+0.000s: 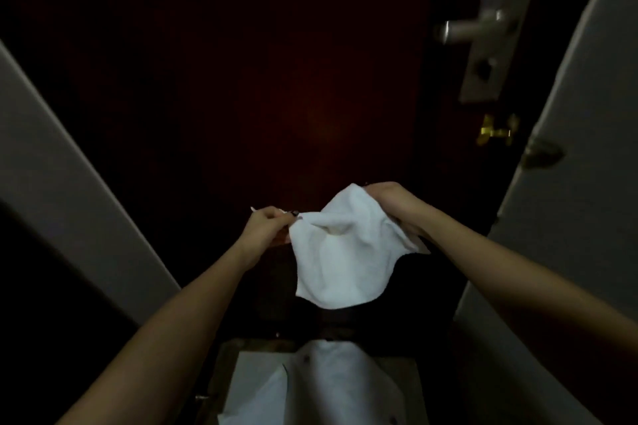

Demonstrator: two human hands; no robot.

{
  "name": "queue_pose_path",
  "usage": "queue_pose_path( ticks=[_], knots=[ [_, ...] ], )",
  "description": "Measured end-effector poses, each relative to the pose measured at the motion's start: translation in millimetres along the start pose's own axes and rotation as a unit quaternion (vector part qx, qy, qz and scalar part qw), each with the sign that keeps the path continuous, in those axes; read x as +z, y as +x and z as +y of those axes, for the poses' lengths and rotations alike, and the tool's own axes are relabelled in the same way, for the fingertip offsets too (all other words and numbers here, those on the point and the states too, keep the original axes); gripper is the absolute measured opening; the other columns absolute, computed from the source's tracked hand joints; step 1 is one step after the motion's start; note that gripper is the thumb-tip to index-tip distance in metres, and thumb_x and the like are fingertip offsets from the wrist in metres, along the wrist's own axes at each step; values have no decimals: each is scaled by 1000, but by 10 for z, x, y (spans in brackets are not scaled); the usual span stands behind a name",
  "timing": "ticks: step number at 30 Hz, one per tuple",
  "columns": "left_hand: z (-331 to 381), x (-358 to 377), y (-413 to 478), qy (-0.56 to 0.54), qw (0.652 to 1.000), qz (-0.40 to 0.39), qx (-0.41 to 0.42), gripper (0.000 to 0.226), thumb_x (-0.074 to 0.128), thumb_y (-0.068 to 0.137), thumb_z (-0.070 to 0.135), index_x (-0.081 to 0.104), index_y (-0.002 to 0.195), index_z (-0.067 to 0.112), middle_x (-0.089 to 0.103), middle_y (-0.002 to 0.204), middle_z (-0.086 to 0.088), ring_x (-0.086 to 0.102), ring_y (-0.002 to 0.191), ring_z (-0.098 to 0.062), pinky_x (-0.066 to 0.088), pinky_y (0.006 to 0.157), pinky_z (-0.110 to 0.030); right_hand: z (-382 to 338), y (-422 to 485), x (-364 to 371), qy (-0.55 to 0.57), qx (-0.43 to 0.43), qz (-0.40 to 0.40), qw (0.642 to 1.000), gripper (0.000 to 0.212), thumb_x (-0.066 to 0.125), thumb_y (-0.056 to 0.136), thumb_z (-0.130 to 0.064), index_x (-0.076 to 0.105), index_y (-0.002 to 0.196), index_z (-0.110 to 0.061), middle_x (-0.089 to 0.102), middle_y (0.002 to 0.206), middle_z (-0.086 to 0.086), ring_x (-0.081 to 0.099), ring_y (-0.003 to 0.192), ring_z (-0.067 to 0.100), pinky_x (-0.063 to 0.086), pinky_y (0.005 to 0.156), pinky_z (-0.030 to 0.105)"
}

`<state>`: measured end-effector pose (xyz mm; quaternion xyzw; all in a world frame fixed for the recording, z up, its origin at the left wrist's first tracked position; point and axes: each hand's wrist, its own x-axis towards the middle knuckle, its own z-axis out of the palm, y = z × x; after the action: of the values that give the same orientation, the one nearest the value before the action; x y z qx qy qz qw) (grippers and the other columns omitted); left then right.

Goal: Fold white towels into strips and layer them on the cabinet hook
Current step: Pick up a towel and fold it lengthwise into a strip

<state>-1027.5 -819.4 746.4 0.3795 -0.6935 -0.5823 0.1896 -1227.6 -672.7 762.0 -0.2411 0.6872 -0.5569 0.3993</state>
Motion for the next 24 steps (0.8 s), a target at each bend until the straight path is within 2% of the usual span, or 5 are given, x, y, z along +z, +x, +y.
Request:
queue_pose_path(
  ticks=[4, 8, 12, 17, 24],
  knots=[
    [1180, -682, -384, 109, 992, 17, 64, 23, 74, 85, 18, 56, 75, 8, 59, 69, -3, 57, 66, -15, 50, 61, -23, -1526, -446, 271, -140, -80, -104, 981, 20, 59, 86, -3, 77, 94, -8, 63, 83, 17, 57, 67, 19, 45, 65, 27],
    [1937, -1189, -793, 169, 982, 9, 80, 35, 77, 81, 26, 60, 110, 15, 59, 104, 2, 56, 92, -11, 45, 78, -23, -2645, -876, 667, -263, -174, -156, 936, 34, 57, 87, 5, 73, 109, -14, 68, 90, 2, 59, 67, -6, 42, 62, 6],
    [2538, -1583, -1198, 73, 989, -9, 128, 48, 70, 87, 24, 51, 131, 27, 55, 133, 8, 53, 122, -11, 41, 106, -37, -3335, -1286, 1004, -284, -227, -208, 908, 40, 60, 85, 8, 66, 120, -10, 68, 96, 6, 64, 89, 12, 50, 85, 22],
    [2930, -1915, -1725, 98, 981, -4, 168, 43, 66, 90, 34, 49, 128, 46, 43, 142, 20, 38, 132, -8, 35, 101, -35, -3763, -1747, 1297, -309, -279, -241, 877, 32, 65, 82, 2, 67, 105, -20, 72, 83, -4, 68, 78, 7, 55, 77, 26],
    [3189, -2240, -2429, 103, 982, 25, 158, 11, 68, 87, 7, 61, 82, 13, 68, 95, -1, 59, 79, -15, 47, 63, -22, -3929, -2092, 1647, -282, -311, -281, 863, 30, 69, 81, 6, 51, 97, -12, 73, 85, 1, 67, 73, 10, 53, 68, 27]
  ],
)
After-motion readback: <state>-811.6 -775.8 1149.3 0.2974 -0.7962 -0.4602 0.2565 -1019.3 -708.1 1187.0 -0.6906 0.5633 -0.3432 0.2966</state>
